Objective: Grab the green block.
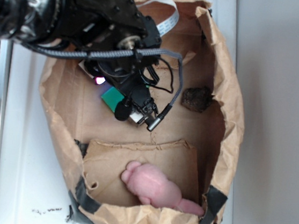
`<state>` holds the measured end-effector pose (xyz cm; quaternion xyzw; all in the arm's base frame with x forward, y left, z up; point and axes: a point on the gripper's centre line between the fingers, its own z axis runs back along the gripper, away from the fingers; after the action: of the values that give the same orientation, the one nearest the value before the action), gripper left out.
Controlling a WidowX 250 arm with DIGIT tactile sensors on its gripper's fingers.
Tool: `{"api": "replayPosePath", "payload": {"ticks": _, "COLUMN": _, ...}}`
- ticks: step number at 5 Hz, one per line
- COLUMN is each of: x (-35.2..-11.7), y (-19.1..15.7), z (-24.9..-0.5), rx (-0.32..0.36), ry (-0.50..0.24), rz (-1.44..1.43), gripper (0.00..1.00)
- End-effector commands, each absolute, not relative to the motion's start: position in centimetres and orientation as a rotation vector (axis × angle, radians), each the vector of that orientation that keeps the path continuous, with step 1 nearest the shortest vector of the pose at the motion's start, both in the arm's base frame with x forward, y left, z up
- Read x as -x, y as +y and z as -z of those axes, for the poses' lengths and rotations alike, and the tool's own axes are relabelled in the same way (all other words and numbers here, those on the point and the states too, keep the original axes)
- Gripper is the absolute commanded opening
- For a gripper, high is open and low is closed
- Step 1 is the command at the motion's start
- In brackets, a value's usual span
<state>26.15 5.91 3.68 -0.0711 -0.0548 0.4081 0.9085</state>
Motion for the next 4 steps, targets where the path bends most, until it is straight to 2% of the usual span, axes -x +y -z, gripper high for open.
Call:
{"api": "replayPosePath", "payload": {"ticks": 1, "x": -26.83, "y": 5.03, "z": -3.26, "rx": 0.119, "ry": -0.179, "rz": -0.832, "gripper": 1.00}}
{"api": "replayPosePath", "payload": {"ticks": 2, "x": -26.89, "y": 4.51, "z": -2.44, "rx": 0.098, "ry": -0.183, "rz": -0.818, "gripper": 1.00}}
{"api": "replayPosePath", "payload": {"ticks": 4, "x": -26.98, "y": 4.47, "z": -2.31, "rx": 0.102, "ry": -0.192, "rz": -0.805, "gripper": 1.00}}
